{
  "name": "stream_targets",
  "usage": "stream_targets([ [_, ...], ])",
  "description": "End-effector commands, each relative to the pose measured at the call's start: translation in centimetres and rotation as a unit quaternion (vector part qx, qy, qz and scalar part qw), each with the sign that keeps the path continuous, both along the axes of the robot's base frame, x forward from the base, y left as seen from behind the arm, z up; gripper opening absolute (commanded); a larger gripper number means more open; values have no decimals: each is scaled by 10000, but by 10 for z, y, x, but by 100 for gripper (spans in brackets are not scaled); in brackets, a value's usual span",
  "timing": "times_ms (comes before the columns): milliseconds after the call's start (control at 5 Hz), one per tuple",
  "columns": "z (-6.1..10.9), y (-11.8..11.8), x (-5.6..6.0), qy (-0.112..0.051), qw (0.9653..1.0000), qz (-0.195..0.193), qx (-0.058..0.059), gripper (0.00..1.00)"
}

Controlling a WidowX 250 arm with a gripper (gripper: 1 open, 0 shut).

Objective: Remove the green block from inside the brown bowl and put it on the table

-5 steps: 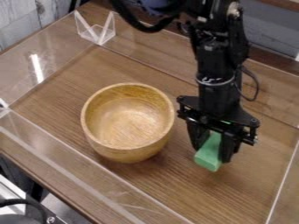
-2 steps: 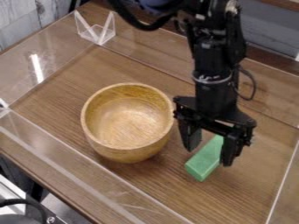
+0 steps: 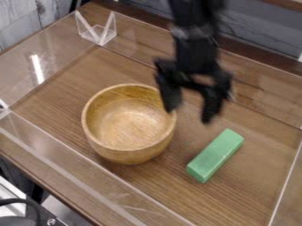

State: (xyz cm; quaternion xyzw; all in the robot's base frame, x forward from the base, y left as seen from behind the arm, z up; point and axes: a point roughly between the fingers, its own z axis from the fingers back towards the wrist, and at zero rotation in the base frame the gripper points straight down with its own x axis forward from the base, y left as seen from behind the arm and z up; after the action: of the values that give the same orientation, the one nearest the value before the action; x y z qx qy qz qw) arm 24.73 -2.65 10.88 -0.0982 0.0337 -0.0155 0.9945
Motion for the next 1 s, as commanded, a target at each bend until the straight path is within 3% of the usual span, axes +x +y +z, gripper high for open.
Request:
stream_targets([
  [0, 49, 48, 7, -417, 9989, 153, 130, 100],
  [200, 66, 68, 2, -589, 9977, 252, 224, 100],
  [400, 61, 49, -10, -700, 9969, 189, 299, 100],
  [800, 41, 22, -18, -874, 9952, 31, 435, 100],
])
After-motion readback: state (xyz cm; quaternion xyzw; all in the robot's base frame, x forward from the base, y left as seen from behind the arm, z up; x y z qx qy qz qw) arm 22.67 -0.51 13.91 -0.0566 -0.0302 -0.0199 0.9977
